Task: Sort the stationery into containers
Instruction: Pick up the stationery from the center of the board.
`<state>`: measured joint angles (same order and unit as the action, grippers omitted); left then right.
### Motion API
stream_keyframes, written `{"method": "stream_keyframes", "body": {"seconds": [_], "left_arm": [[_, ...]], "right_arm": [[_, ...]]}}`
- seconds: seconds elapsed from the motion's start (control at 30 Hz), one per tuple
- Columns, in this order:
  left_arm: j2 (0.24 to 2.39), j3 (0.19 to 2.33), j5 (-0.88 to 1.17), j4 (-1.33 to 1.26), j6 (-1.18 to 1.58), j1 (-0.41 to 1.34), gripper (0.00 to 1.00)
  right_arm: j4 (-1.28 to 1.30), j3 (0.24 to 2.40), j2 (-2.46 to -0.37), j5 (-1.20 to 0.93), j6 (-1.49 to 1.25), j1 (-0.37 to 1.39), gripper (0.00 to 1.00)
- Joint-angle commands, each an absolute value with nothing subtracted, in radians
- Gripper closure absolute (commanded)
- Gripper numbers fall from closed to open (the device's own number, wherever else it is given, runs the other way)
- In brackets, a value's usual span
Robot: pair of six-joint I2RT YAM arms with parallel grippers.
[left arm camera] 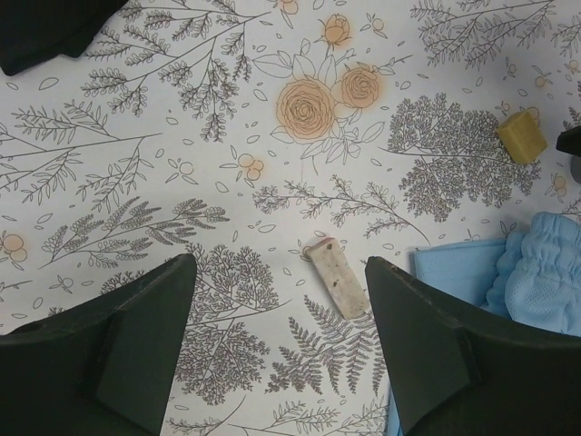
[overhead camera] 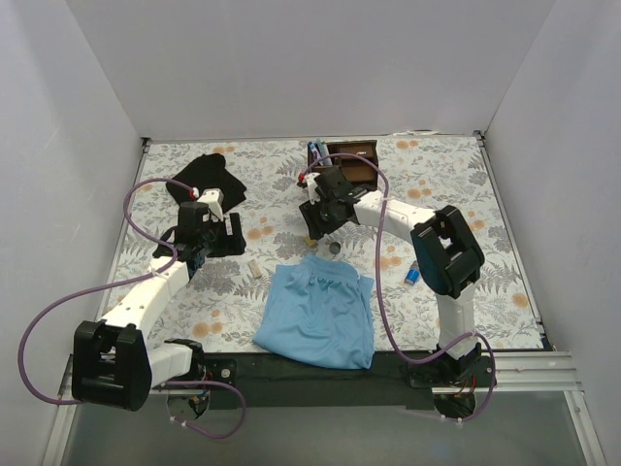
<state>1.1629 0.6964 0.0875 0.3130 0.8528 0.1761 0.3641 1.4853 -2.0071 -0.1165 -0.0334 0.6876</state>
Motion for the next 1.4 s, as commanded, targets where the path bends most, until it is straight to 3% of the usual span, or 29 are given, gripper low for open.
{"method": "stream_keyframes", "body": {"seconds": [0.0,1.37], "left_arm": [[1.140,0.701,0.055,0.261,0.850,0.163,0.24],[1.201,0.735,0.080,0.239,0.845,0.141,0.24]], "right_arm": [[0.319,1.457,-1.974,-0.015,-0.086,0.701,0.45],[0.236,1.411,-2.013,-0.031,-0.057,0.784,0.52]]}}
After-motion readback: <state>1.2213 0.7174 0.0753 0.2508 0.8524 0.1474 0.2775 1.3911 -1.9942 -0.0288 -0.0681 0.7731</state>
